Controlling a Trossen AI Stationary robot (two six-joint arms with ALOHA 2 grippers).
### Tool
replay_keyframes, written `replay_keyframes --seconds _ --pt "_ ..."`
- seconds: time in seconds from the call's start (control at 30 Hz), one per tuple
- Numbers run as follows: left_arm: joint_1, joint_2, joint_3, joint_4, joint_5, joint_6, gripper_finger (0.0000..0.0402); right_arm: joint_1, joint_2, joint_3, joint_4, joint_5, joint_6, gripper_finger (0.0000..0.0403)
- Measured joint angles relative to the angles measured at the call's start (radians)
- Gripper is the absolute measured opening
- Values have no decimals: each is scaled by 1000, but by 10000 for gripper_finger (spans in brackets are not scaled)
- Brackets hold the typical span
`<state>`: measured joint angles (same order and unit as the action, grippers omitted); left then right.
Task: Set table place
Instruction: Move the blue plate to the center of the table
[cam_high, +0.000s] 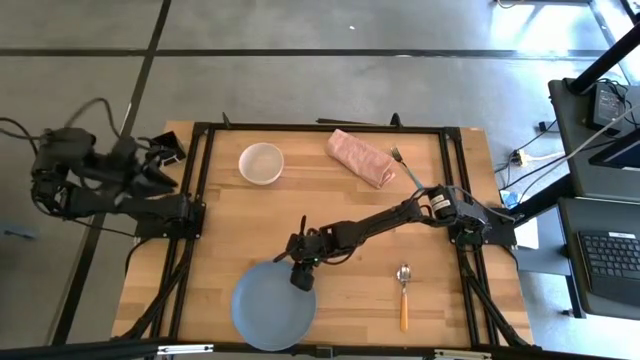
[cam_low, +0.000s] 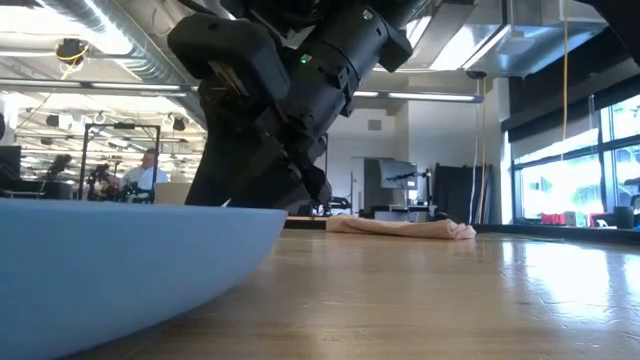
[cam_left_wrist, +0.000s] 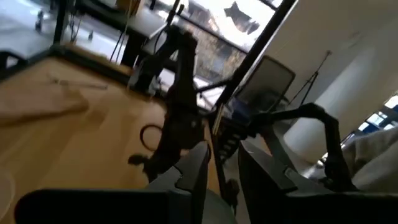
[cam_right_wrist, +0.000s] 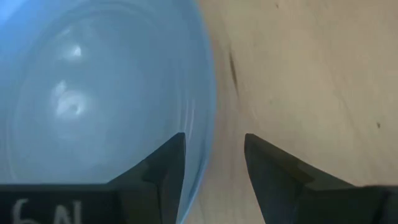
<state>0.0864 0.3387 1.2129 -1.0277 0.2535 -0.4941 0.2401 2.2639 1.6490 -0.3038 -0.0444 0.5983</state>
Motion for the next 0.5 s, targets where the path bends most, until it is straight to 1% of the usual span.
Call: replay_keyframes --seconds 0.1,0.17,0.5 --pt "0 2 0 -98 -2 -21 82 0 0 0 0 0 0 168" --pt "0 2 0 -123 -9 -21 82 0 0 0 0 0 0 168" --pt "0 2 0 -125 -9 -20 82 0 0 0 -2 0 1 165"
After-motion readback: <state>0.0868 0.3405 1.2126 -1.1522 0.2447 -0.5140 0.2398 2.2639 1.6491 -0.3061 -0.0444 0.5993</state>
